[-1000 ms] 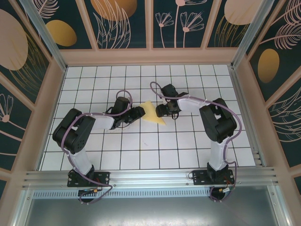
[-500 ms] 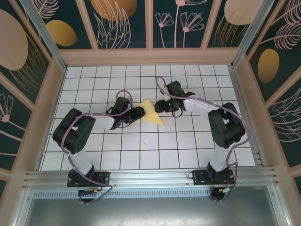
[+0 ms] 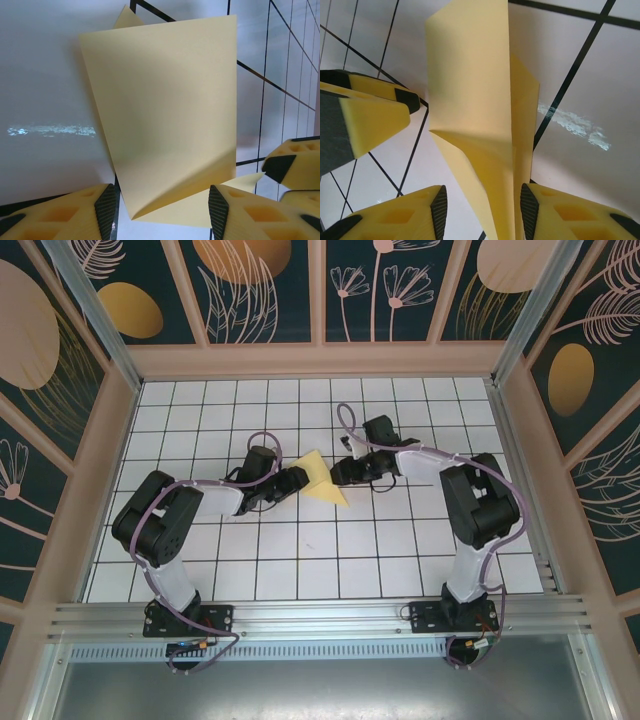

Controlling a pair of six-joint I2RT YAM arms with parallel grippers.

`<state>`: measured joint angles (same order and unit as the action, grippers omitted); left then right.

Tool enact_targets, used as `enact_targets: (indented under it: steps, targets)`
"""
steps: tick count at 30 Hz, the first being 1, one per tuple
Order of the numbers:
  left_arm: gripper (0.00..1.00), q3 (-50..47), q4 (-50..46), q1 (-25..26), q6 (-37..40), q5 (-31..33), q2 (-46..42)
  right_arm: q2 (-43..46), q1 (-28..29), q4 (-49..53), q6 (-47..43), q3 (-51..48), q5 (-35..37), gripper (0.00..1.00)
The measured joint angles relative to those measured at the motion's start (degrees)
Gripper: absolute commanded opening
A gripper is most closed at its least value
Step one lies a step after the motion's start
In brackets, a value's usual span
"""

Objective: Fold a paper plane with a square sheet of paper (pick it up from the middle)

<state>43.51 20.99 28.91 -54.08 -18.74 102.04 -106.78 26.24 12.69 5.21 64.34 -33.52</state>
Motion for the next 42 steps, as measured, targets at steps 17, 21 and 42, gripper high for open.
enact_targets:
  steps: [17,21,42]
  targets:
    - [0.55,0.0,0.0,0.0,0.0,0.0,0.0,-4.1,0.0,0.4,-2.4,2.4,-4.4,0.24]
    - [0.55,0.0,0.0,0.0,0.0,0.0,0.0,-4.6,0.0,0.2,-2.7,2.9,-5.2,0.14]
    - [0.61,-0.9,2.8,0.0,-1.2,-2.3,-0.2,-3.7,-4.8,-12.4,9.4,-1.4,-18.2,0.01]
